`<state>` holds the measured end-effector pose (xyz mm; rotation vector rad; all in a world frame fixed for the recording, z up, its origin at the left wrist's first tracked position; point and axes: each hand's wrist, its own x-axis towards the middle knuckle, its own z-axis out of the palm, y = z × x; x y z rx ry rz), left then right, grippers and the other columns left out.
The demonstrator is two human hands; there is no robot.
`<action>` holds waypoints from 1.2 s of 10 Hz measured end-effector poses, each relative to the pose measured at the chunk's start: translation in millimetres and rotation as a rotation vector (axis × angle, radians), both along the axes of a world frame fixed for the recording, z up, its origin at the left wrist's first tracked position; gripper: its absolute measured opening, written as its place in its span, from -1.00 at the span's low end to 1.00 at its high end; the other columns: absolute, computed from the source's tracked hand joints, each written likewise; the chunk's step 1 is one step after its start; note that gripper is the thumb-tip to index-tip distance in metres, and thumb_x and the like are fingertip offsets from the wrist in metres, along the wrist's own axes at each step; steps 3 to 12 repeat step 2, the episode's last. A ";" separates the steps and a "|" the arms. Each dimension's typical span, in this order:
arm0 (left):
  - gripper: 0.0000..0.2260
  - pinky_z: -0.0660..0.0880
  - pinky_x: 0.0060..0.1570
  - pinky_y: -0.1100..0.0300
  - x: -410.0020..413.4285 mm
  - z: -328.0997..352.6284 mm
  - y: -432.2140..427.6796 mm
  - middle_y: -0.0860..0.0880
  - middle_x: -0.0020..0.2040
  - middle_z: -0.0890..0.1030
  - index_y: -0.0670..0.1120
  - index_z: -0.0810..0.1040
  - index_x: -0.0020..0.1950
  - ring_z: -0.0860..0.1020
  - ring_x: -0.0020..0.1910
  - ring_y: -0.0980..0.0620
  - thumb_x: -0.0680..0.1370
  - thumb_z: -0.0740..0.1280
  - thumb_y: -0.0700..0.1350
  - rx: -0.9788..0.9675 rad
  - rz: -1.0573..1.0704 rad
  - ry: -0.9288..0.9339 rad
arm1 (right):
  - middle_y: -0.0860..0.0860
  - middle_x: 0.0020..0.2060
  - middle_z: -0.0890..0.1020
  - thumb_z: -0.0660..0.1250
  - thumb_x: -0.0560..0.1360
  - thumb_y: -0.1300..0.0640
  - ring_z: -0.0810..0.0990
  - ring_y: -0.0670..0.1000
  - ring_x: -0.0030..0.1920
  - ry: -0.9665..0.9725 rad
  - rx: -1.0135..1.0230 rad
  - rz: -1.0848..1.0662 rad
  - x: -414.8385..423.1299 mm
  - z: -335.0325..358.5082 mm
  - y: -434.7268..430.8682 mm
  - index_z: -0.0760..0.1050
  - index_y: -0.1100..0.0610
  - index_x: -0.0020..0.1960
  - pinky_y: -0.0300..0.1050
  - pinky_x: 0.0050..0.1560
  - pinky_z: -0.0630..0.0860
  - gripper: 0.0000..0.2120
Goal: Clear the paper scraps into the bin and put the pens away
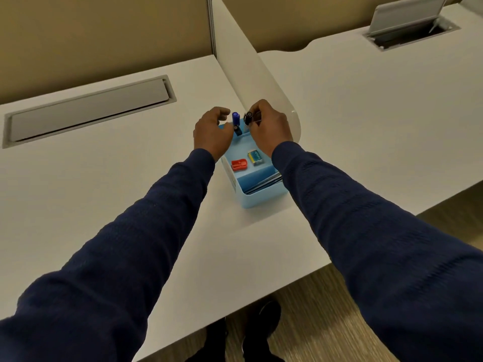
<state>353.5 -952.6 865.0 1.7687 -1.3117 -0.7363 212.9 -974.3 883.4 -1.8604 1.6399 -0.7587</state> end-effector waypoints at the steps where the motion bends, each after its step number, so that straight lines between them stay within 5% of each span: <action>1: -0.67 0.50 0.28 0.04 4.1 0.0 5.8 -0.07 0.24 0.59 -0.11 0.53 0.32 0.54 0.22 0.00 0.55 0.32 -0.21 -0.018 -0.022 0.001 | 0.10 -0.03 0.66 0.27 0.55 0.31 0.62 0.13 -0.03 0.009 0.011 -0.002 1.1 -4.8 5.0 0.51 0.17 0.13 0.02 0.05 0.58 -0.81; 12: -0.66 0.49 0.29 0.03 5.2 1.9 13.8 -0.09 0.27 0.55 -0.10 0.49 0.34 0.51 0.25 -0.02 0.56 0.33 -0.20 -0.036 -0.034 -0.017 | 0.07 0.01 0.65 0.32 0.55 0.25 0.61 0.08 -0.01 -0.001 -0.007 -0.019 1.9 -4.8 12.6 0.51 0.16 0.17 0.01 0.09 0.57 -0.80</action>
